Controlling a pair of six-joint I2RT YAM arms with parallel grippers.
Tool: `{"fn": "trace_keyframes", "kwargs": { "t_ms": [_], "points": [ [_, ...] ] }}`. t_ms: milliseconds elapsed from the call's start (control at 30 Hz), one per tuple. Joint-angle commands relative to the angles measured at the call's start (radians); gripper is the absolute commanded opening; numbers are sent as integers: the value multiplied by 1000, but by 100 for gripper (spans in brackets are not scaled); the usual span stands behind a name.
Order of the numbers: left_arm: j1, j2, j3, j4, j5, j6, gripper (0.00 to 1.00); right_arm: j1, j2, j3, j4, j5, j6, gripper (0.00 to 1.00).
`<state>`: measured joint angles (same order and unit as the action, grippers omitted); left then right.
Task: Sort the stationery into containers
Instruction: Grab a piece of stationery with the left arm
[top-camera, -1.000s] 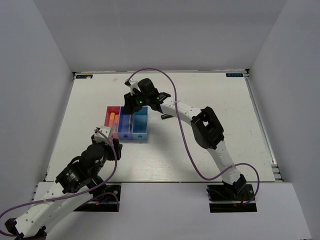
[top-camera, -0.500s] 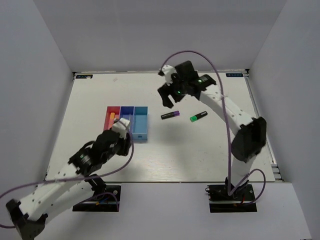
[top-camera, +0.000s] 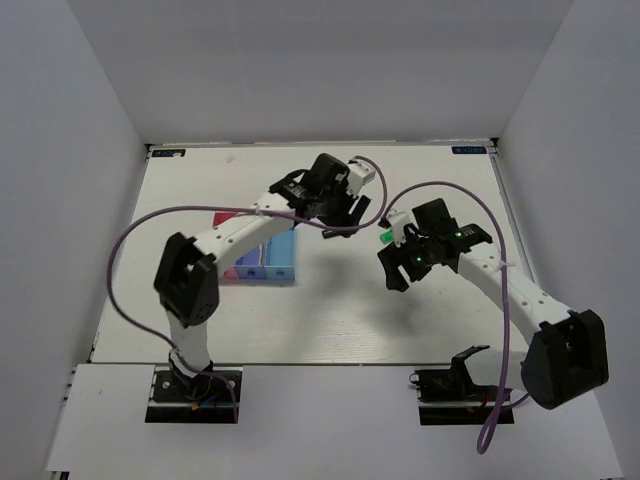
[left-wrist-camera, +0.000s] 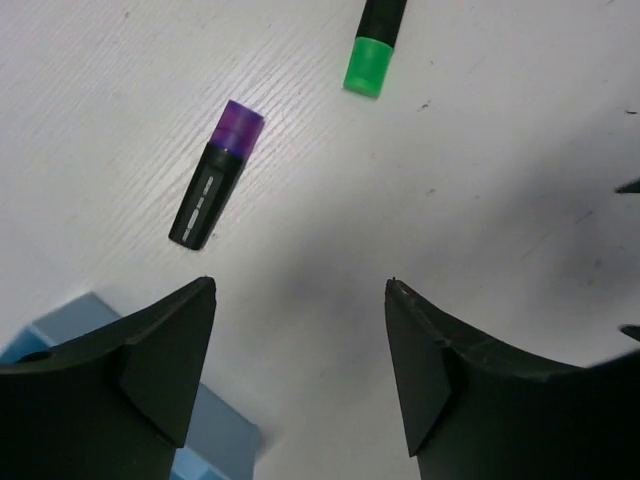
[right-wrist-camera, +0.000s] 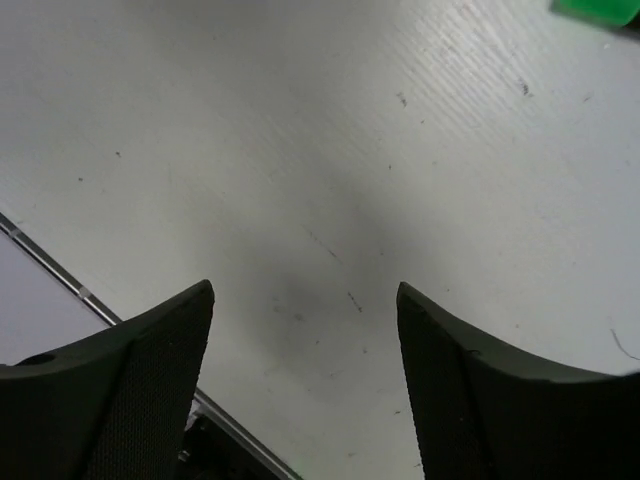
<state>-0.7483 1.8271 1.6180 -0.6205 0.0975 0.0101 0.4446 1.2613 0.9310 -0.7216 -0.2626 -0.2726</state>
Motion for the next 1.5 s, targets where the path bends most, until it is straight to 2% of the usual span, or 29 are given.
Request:
{"fn": "trace_keyframes", "kwargs": {
  "t_ms": [0,33,67,133,167,200,333,633,767,900,967,1100,1167,1267,1300,1367,1433,1467],
  "points": [
    [35,114,124,-68,85,37,80,-32,-46,-4,56,-15,-30,76],
    [41,157,150,-64,88,34,81,-33,-72,-29,86,6,-36,71],
    [43,176,160,-59,88,31,84,-35,-95,-56,94,10,-39,59],
    [50,245,190,-32,82,33,85,-40,-114,-69,94,-6,-48,45],
    [53,259,200,-18,68,25,85,-41,-122,-80,96,-1,-50,32],
    [59,291,219,-15,68,24,85,-44,-125,-83,100,16,-56,28],
    [76,359,255,25,59,4,83,-43,-128,-100,126,63,-80,27],
    [92,455,296,88,45,37,79,-47,-128,-113,126,66,-100,30],
    [90,506,341,38,41,59,73,-46,-128,-110,126,71,-108,31],
    [92,506,283,42,45,64,68,-49,-128,-112,122,77,-106,31],
    [90,502,258,44,50,68,63,-53,-128,-110,125,79,-105,31],
    [76,494,218,28,24,79,45,-60,-123,-110,123,82,-102,31],
    [75,489,206,15,11,85,42,-69,-123,-110,128,85,-103,31],
    [61,482,189,-4,-42,82,27,-78,-119,-116,125,85,-103,31],
    [52,474,192,-13,-56,80,19,-87,-120,-112,125,80,-102,32],
    [44,466,207,-34,-85,82,11,-93,-119,-113,126,80,-102,32],
    [41,446,253,-54,-93,77,4,-104,-117,-116,125,77,-100,34],
    [40,428,307,-82,-91,74,4,-112,-114,-115,125,77,-100,36]
  ]
}}
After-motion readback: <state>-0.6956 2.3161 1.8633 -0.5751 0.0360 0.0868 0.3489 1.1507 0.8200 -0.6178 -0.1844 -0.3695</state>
